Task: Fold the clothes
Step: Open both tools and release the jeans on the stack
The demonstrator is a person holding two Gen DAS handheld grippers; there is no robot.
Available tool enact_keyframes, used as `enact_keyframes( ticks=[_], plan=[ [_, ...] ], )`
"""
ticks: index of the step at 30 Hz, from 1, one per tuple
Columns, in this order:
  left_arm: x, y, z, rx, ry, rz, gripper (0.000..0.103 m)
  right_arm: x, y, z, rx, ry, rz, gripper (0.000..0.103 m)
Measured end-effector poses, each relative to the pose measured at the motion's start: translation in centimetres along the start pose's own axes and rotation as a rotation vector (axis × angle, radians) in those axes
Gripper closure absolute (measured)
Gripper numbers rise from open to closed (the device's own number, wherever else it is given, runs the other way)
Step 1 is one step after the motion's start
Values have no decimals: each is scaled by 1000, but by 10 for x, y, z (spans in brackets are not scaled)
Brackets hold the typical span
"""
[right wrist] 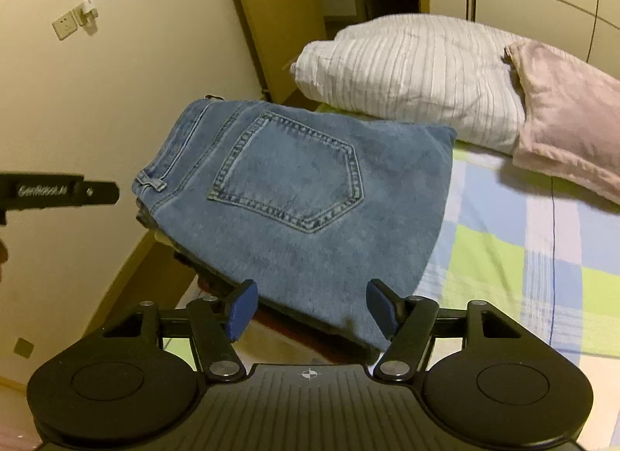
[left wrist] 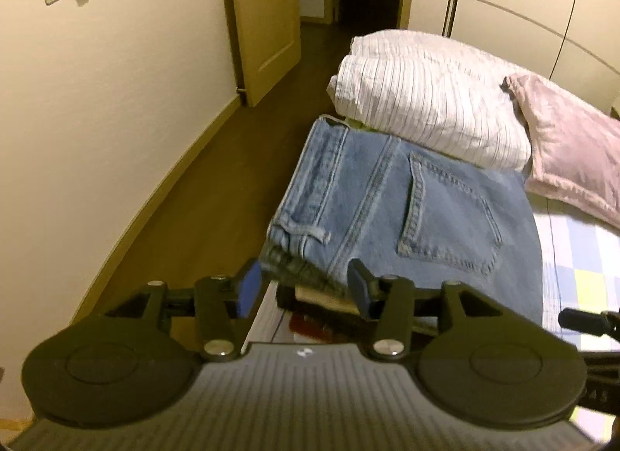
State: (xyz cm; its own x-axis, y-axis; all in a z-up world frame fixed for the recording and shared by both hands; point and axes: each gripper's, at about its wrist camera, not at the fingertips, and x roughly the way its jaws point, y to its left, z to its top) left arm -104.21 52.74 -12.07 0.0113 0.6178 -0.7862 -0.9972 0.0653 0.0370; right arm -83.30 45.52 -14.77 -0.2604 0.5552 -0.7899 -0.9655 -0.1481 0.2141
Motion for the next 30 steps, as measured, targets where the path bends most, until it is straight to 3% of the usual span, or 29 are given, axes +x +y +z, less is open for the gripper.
enact_keyframes(
  ticks=[7,10,20,23,30],
  plan=[
    [-31,-17,-18,30,8,23,54,-19,1,-7,-6,32,-14,37],
    [-44,-24,-25,41,1,35,47,-27,1,-11,-8,37,-16,37],
    [-79,-43,-48,50,-21,76,46,-62,2,-30,-31,-5,-39,37],
    [-95,-52,-58,59,-39,80,39,-75,3,-40,-57,-14,-58,37],
    [-135,-75,-90,11,-76,59,37,-119,-4,-64,-77,-32,-96,37]
  ],
)
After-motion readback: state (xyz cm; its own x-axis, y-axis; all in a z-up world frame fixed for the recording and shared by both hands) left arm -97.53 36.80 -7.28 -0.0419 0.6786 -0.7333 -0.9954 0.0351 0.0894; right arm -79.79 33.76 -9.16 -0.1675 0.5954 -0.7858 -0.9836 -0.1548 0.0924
